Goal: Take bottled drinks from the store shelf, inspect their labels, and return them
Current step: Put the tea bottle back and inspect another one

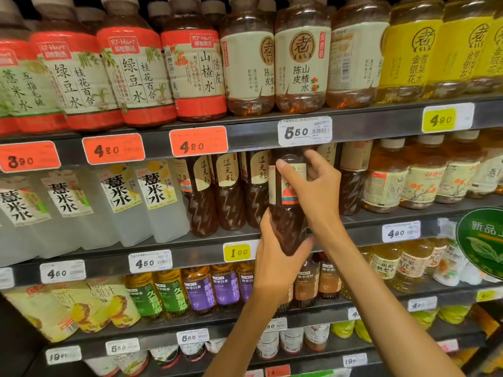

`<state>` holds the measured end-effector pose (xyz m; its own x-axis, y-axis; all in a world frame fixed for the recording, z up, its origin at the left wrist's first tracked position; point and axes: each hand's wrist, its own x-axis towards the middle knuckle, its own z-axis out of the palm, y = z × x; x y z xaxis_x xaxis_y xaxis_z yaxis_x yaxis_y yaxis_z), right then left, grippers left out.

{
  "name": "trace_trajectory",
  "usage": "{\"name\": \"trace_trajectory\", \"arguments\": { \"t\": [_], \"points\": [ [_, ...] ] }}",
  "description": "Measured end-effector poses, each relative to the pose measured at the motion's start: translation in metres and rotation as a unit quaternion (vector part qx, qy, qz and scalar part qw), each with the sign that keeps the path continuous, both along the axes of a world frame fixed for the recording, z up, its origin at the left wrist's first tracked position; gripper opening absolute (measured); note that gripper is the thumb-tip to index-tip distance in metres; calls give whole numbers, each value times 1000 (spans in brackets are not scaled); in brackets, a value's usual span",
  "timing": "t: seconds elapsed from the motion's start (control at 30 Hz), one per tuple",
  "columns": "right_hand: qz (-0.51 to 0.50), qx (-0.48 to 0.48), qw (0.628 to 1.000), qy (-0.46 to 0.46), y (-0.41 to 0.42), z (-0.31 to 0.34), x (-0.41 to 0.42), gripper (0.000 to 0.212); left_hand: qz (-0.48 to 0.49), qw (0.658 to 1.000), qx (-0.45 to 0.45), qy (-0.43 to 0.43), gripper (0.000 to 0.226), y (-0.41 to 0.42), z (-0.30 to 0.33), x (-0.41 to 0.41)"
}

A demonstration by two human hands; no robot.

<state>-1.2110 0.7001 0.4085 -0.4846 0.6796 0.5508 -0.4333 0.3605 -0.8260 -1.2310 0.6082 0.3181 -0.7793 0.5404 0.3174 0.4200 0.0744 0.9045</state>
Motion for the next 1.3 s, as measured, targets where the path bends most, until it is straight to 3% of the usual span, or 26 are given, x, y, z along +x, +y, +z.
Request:
{"name": "trace_trajectory", "arguments": {
  "t": [0.17, 0.33, 0.43, 0.57, 0.63, 0.8, 0.87, 0.97, 1.13, 1.2, 1.3],
  "points": [
    [23, -72, 996, -44, -1, -4, 13, 55, -14, 999, 1, -39, 69, -14, -6, -3],
    [181, -92, 977, -66, 7, 6, 32, 47, -92, 995, 1, -41, 49, -47, 11, -4],
    [306, -171, 936, -16, 7, 11, 35, 43, -173, 980, 3, -98, 41, -63, 20, 9],
    [457, -292, 840, 27, -5, 15, 38, 54, -296, 931, 30, -212, 57, -76, 20, 29],
    [455, -276, 846, 34, -10, 18, 42, 45, -296, 928, 35, -224, 60, -78, 20, 37],
    [290, -164, 943, -20, -20, 24, 55, 27, -254, 956, -1, -148, 56, -84, 25, 46],
    [251, -149, 956, -42, -23, 23, 58, 23, -221, 964, -10, -147, 55, -85, 24, 49],
    [310, -190, 930, -49, -20, 25, 65, 35, -265, 936, 22, -229, 59, -88, 23, 56],
    [477, -336, 812, 4, -12, 23, 70, 42, -421, 827, 106, -356, 68, -86, 24, 69],
    [499, -322, 805, 9, -10, 24, 70, 39, -423, 822, 105, -366, 72, -78, 21, 75],
    [464, -278, 841, -3, 3, 31, 78, 33, -366, 853, 95, -359, 73, -64, 19, 81]
  ]
}}
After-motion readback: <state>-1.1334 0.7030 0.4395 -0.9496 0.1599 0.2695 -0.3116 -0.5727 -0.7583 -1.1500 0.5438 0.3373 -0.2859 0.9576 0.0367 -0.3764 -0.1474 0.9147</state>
